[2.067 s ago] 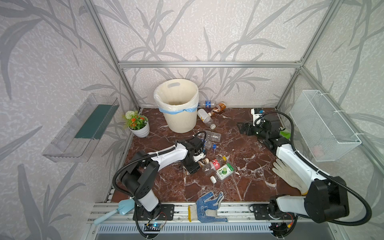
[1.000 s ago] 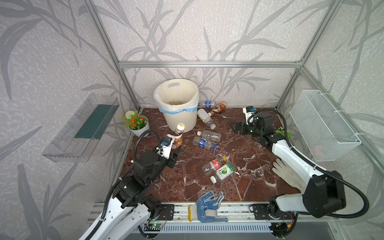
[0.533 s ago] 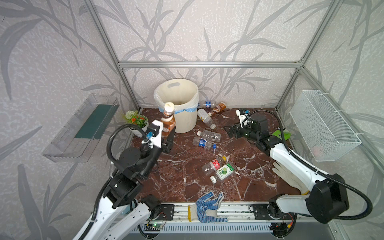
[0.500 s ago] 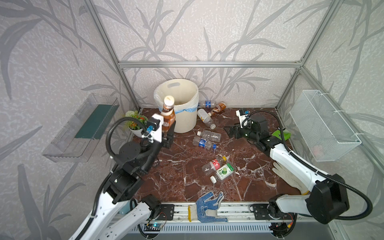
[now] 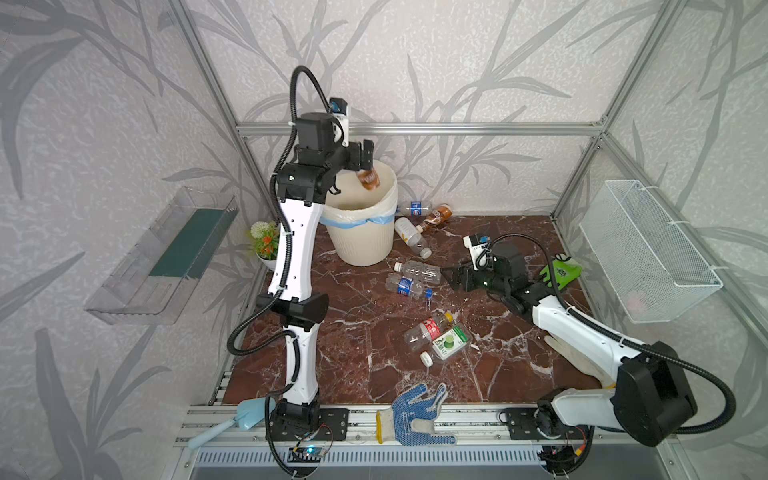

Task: Throw the plastic bottles in the bin
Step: 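Lift the Nescafe bottle with the left gripper and carry it over the bin, then open left gripper over the bin while right gripper reaches red-label bottle, then lower right gripper onto the crushed red-label clear bottle and close it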

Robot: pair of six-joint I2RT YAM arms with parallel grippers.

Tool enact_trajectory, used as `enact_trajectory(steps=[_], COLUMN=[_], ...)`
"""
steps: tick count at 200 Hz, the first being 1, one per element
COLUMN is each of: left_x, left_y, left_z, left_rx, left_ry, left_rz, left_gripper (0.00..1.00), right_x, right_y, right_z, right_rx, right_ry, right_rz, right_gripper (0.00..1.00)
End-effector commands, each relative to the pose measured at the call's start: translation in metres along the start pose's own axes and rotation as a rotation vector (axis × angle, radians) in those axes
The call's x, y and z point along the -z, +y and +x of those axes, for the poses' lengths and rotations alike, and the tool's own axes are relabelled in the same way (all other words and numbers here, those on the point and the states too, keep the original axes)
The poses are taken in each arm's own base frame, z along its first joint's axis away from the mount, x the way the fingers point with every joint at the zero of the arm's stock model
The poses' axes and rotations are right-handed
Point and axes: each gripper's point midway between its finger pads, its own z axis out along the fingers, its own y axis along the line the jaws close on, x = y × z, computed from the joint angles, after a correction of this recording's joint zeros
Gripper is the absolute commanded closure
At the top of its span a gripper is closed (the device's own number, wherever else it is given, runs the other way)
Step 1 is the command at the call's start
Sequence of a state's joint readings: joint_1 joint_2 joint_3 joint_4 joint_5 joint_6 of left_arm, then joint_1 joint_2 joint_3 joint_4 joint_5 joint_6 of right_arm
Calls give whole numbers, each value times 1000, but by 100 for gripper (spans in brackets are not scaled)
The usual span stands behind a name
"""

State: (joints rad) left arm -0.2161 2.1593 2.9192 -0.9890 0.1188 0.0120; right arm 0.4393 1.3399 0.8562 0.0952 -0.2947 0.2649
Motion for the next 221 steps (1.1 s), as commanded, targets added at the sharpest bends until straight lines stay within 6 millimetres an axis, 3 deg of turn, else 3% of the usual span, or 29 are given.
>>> enact_trajectory(steps=[1, 31, 49, 69, 99, 112, 139, 159, 177, 221], left_x=[74, 111, 139, 158, 174, 177, 189, 189, 186, 175], left_y=[-23, -23, -23, -26, -21, -17, -8, -4, 5, 7], left_z=[-8, -4, 14, 51, 124, 156, 192, 209, 221, 239], left_rx=[-49, -91, -97, -98, -121, -115, -61, -18, 36, 74], left_ry=[26, -119, -161, -100, -1, 33, -2, -17, -14, 29], left_rz=[57, 29, 20, 36, 17, -7, -59, -82, -134, -145], left_gripper=[1, 1, 1, 1, 1, 1, 1, 1, 1, 1], right_x=[5, -6, -12, -13, -3, 5, 19, 26, 25, 3], right_y=[2, 2, 4, 5, 13, 22, 38, 51, 49, 52], right_z=[-9, -11, -13, -12, 7, 20, 51, 82, 101, 140], right_rx=[20, 9, 2, 24, 156, 229, 422, 600, 752, 994], right_ry=[-33, -27, -21, 5, 168, 262, 438, 567, 638, 767], right_rz=[3, -9, -25, -27, -59, -98, -92, -99, -53, -67], right_gripper=[12, 12, 12, 12, 12, 13, 14, 15, 14, 14])
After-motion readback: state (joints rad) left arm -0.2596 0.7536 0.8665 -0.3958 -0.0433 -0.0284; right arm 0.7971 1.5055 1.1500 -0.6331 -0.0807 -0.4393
